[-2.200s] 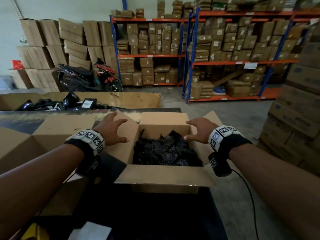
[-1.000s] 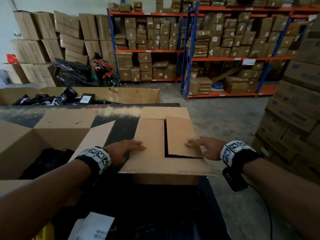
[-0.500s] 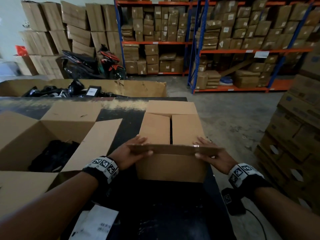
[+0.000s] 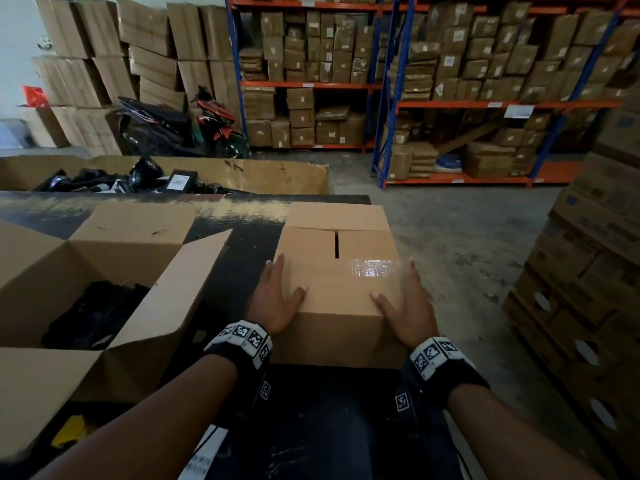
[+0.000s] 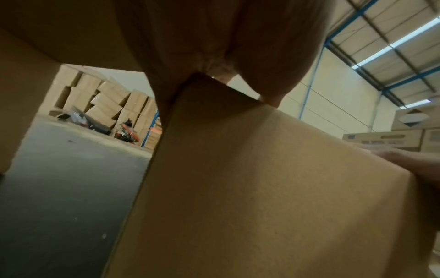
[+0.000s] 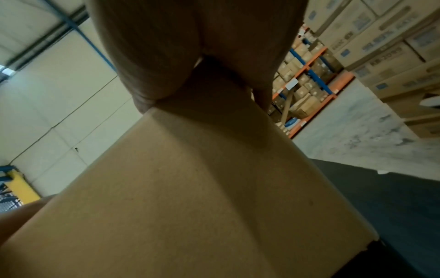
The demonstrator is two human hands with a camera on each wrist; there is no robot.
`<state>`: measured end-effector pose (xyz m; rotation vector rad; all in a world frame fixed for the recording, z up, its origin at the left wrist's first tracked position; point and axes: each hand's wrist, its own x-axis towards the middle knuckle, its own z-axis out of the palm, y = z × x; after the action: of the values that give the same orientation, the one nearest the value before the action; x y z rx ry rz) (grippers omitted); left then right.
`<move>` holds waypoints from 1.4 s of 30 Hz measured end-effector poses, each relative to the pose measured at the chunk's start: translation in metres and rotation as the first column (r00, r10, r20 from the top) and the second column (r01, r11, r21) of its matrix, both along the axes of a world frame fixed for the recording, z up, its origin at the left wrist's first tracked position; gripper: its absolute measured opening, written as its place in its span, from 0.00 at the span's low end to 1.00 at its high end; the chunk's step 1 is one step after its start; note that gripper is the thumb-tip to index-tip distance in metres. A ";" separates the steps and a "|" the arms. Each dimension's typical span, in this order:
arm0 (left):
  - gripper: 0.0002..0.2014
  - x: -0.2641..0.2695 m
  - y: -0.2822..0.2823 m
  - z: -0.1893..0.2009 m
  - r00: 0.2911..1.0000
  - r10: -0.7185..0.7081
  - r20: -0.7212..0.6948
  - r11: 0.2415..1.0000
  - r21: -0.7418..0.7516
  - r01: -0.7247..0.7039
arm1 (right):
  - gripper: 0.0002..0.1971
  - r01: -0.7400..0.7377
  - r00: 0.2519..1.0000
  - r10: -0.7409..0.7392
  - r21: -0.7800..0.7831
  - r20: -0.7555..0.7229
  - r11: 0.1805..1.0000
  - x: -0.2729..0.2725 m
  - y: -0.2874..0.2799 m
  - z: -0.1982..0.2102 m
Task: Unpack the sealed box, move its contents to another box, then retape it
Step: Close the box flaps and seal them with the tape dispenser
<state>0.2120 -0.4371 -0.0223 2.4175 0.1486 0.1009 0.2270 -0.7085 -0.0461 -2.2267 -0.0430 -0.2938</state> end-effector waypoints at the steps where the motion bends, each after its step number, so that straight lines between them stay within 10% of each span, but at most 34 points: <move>1: 0.38 -0.001 -0.001 0.000 0.999 -0.003 -0.034 0.998 0.056 0.005 | 0.49 -0.007 1.000 0.007 -0.052 -0.001 0.999 0.002 0.001 -0.002; 23: 0.37 -0.121 0.008 -0.006 0.997 -0.043 -0.071 0.940 0.334 0.064 | 0.40 -0.020 0.998 0.013 -0.130 -0.058 0.991 -0.108 0.006 -0.004; 31: 0.34 -0.109 -0.048 0.001 0.947 -0.321 -0.020 0.801 0.528 0.283 | 0.40 -0.043 0.997 0.032 -0.150 -0.070 0.988 -0.109 0.007 0.005; 42: 0.33 -0.104 -0.054 -0.007 0.942 -0.328 -0.069 0.751 0.586 0.304 | 0.40 -0.159 0.973 0.120 -0.193 -0.199 0.968 -0.009 -0.002 0.064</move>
<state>0.1079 -0.4916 -0.0296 3.0244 -0.3741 0.0386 0.2184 -0.7107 0.0182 -2.4351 -0.1352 -0.0016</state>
